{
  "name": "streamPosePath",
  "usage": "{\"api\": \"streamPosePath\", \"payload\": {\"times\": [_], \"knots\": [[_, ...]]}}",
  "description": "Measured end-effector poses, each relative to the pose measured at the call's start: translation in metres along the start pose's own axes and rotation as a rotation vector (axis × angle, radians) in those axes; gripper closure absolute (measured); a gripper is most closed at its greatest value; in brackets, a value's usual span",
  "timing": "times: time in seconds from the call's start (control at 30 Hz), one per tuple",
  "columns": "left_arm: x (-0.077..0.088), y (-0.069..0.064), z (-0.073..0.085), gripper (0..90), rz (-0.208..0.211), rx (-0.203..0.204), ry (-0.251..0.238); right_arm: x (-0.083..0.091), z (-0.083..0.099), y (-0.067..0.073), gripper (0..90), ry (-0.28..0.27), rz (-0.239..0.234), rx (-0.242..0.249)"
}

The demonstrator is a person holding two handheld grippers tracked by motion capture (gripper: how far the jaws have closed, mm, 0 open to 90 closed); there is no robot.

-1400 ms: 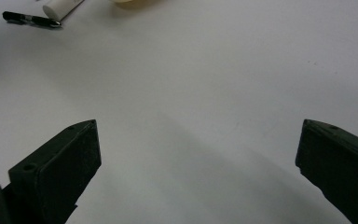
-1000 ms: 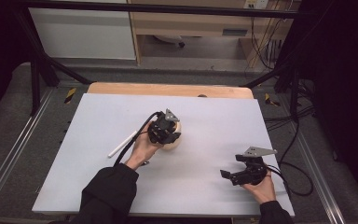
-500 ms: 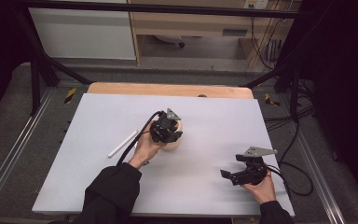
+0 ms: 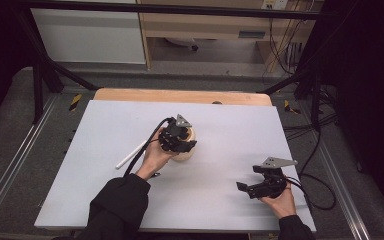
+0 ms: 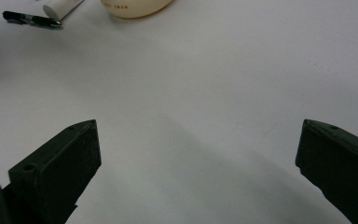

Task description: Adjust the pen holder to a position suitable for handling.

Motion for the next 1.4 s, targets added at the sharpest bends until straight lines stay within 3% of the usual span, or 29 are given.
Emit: {"api": "streamPosePath", "payload": {"times": [0.17, 0.6, 0.73, 0.87, 1.1, 1.4], "knots": [[0.014, 0.003, 0.005, 36.5, 0.009, 0.005, -0.008, 0.0, 0.0, 0.0, 0.7, -0.002, 0.001, 0.0], [0.05, 0.019, 0.032, 16.5, 0.0, 0.03, -0.039, 0.0, 0.0, 0.0, 0.7, 0.0, 0.002, 0.002], [0.058, 0.023, 0.044, 11.6, -0.011, 0.03, -0.024, 0.0, 0.0, 0.0, 0.7, 0.001, 0.0, 0.001], [0.064, 0.027, 0.054, 8.8, -0.029, 0.047, -0.007, -0.001, 0.0, 0.0, 0.7, 0.001, 0.001, -0.001], [0.073, 0.028, 0.077, 7.1, -0.041, 0.041, 0.003, -0.001, 0.0, 0.0, 0.7, 0.001, 0.001, 0.0], [0.086, 0.035, 0.114, 7.6, -0.04, 0.11, 0.007, -0.002, 0.0, 0.0, 0.7, 0.003, 0.002, -0.004]]}}
Point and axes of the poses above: each handheld gripper's, and its own axes: x roughly backward along the jaws, z roughly out of its underside, y roughly to its left, the point moved 10 cm from there along -x, roughly forward along the jaws, and after that the axes turned 4 degrees about z, right-handed, at the moved point
